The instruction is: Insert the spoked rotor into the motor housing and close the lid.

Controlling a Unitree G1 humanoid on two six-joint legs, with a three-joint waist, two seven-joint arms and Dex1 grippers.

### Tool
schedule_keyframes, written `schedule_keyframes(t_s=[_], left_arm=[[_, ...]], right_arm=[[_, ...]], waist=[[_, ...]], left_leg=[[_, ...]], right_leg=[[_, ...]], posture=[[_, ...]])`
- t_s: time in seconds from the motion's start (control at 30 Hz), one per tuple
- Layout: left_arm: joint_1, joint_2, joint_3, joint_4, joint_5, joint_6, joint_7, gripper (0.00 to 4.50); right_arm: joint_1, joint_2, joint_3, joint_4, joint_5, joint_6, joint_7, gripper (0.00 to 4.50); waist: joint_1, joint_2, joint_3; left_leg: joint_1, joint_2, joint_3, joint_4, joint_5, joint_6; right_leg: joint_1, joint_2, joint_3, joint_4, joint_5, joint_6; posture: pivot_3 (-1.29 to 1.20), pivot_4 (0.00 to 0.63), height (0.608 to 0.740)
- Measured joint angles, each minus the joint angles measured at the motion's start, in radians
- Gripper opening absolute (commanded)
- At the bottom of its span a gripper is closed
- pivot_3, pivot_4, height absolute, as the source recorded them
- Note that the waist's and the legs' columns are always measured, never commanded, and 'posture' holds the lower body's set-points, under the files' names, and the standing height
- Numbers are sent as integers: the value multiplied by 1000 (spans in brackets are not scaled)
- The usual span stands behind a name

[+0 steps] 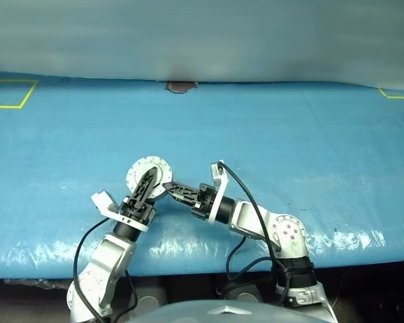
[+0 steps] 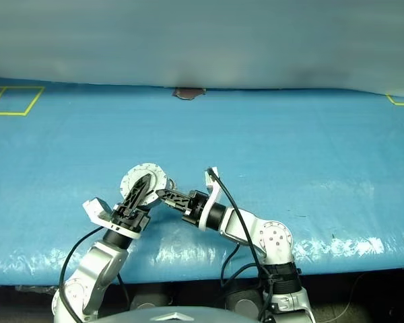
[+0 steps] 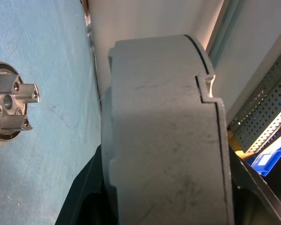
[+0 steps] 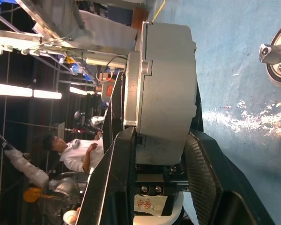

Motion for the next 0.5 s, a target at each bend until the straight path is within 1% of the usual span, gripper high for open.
schedule_keyframes(t_s=[0.13, 0.27, 0.5], left_arm=[[-13, 13, 26, 6, 27, -24, 14, 2081], [-55, 33, 59, 32, 35, -39, 19, 2081], [-88, 39, 63, 46, 48, -41, 19, 2081]], right_arm=[[41, -44, -19, -65, -49, -27, 61, 3190], [83, -64, -33, -89, -70, -48, 95, 4496], [122, -73, -33, -112, -103, -69, 116, 4500]], waist=[[0, 0, 0], [-1, 0, 0], [1, 0, 0]], left_leg=[[0, 0, 0, 0, 0, 0], [0, 0, 0, 0, 0, 0], [0, 0, 0, 0, 0, 0]], right_leg=[[0, 0, 0, 0, 0, 0], [0, 0, 0, 0, 0, 0], [0, 0, 0, 0, 0, 0]], posture=[[0, 150, 740], [0, 150, 740], [0, 150, 740]])
